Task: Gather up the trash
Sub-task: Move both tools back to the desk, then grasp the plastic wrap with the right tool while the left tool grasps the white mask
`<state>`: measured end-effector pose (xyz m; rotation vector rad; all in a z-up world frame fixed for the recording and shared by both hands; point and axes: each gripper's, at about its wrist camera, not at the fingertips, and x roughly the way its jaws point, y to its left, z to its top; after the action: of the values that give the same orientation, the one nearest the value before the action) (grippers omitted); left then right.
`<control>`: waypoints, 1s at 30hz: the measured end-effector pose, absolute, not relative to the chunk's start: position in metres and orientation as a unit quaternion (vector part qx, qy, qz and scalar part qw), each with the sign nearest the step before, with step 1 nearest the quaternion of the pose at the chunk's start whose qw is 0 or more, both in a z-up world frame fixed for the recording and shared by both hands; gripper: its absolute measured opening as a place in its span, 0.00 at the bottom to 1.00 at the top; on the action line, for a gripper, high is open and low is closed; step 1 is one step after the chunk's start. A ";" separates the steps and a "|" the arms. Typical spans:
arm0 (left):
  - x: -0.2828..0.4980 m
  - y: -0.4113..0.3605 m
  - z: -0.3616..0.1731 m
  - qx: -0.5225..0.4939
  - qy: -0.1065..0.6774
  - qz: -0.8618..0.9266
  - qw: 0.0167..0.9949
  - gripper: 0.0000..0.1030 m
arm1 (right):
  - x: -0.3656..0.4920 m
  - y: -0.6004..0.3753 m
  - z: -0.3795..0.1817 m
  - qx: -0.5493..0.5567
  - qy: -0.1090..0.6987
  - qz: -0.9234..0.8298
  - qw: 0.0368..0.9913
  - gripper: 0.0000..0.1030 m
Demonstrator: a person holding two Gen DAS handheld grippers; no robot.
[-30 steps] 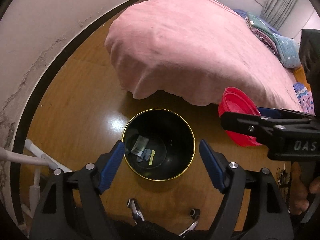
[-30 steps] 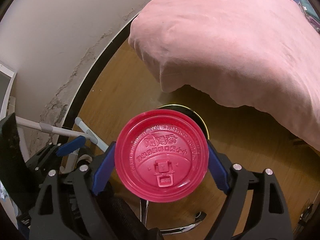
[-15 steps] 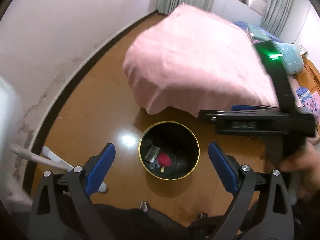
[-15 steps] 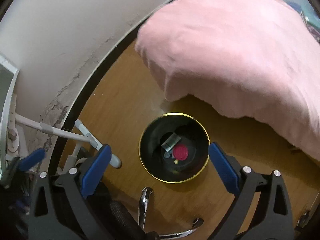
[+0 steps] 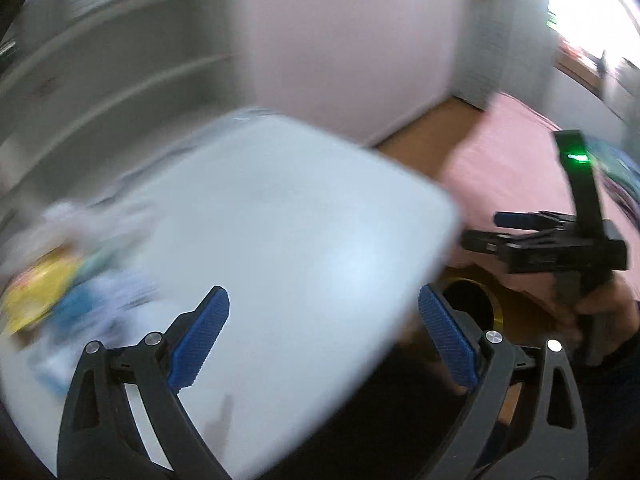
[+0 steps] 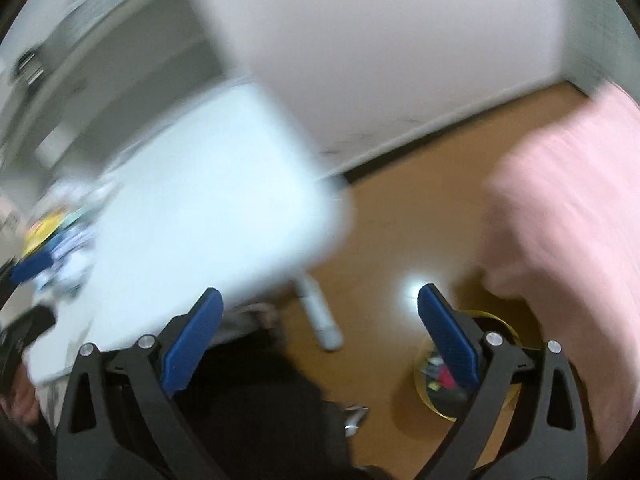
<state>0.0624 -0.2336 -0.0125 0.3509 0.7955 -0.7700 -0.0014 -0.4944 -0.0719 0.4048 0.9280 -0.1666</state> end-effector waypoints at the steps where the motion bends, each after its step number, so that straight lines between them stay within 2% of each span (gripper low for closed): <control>1: 0.071 -0.212 -0.010 0.161 0.377 -0.341 0.846 0.90 | 0.017 -0.473 -0.067 0.182 0.446 -0.052 0.875 0.92; 6: 0.105 -0.094 -0.006 0.102 0.398 -0.228 0.883 0.90 | 0.100 -0.372 -0.037 0.119 0.445 0.071 0.885 0.92; 12: 0.117 -0.003 -0.015 0.035 0.427 -0.165 0.889 0.90 | 0.200 -0.284 -0.007 0.114 0.465 0.185 0.858 0.92; 21: 0.144 0.025 -0.011 0.021 0.433 -0.153 0.888 0.90 | 0.325 -0.235 -0.023 0.098 0.525 0.237 0.811 0.92; 23: 0.156 0.024 -0.006 0.021 0.432 -0.154 0.888 0.90 | 0.333 -0.233 -0.030 0.101 0.539 0.250 0.798 0.77; 24: 0.165 0.022 -0.002 0.023 0.431 -0.155 0.889 0.90 | 0.334 -0.235 -0.029 0.104 0.538 0.249 0.799 0.52; 25: 0.172 0.020 0.001 0.025 0.430 -0.155 0.889 0.90 | 0.336 -0.239 -0.024 0.111 0.533 0.253 0.800 0.41; 27: 0.192 0.015 0.009 0.030 0.429 -0.155 0.889 0.90 | 0.339 -0.246 -0.006 0.123 0.516 0.265 0.805 0.25; 30: 0.218 0.000 0.024 0.045 0.420 -0.169 0.890 0.90 | 0.332 -0.268 0.027 0.142 0.480 0.268 0.823 0.23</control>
<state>0.2177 0.0000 0.0240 0.0935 0.8727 -0.3503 0.3323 -0.2682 0.0271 0.3028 1.0199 0.5707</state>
